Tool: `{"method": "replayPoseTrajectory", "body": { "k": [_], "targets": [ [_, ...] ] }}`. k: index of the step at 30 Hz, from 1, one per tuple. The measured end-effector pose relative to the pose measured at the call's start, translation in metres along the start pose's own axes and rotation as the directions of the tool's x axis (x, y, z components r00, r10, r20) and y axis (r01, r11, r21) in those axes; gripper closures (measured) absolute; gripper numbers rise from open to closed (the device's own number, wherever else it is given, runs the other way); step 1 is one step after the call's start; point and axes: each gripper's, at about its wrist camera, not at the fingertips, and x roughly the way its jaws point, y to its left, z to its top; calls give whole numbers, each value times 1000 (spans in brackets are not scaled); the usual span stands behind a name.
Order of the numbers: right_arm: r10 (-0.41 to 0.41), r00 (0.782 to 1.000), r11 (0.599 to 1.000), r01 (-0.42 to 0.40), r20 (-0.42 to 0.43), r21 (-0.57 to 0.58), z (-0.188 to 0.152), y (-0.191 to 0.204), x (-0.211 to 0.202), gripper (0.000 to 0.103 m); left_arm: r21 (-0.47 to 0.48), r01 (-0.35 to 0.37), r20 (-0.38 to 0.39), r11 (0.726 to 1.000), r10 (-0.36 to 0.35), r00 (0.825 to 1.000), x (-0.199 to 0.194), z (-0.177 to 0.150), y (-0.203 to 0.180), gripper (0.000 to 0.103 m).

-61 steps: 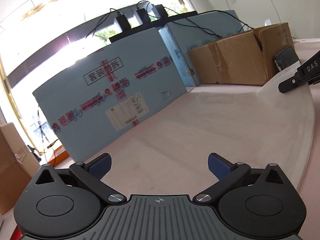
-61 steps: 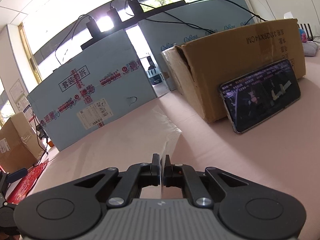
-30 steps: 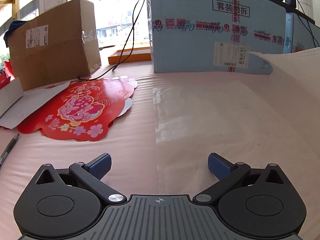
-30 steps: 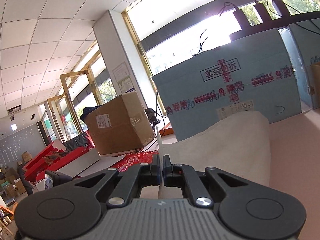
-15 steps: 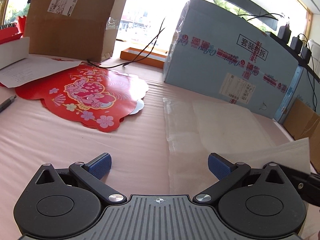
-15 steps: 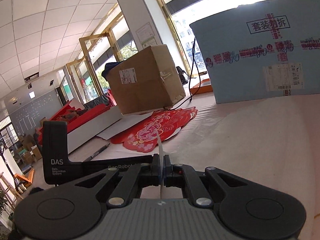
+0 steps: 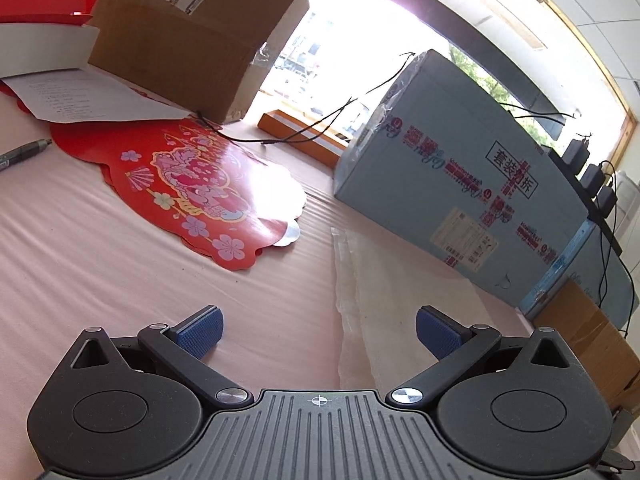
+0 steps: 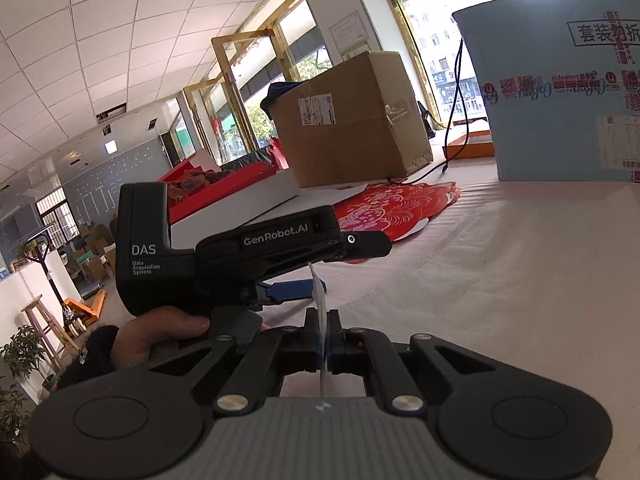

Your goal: Fold shopping bag

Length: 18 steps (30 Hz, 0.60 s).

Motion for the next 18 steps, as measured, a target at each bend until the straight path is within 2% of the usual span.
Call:
{"method": "replayPoseTrajectory", "body": {
  "k": [8,11,12,13,15,18],
  "targets": [
    [34,997,999,-34,-68,5,-6,-1,12,96,2,-1,-2,1000,1,1000,0,0,0,0],
    [37,996,999,-37,-84,-6,-7,1,15,92,2,-2,-3,1000,2,1000,-1,0,0,0],
    [36,995,999,-36,-91,-6,-6,1,15,81,2,-1,-3,1000,1,1000,-1,0,0,0],
    [34,994,999,-35,-99,-5,-6,2,14,58,2,-1,-3,1000,1,1000,-1,0,0,0],
    [46,996,999,-46,-76,-4,-5,3,1,31,2,-1,-3,1000,1,1000,-1,0,0,0],
    [66,997,998,-66,-33,-11,0,2,-23,28,2,-2,-4,1000,2,1000,-1,0,0,0]
  ]
}}
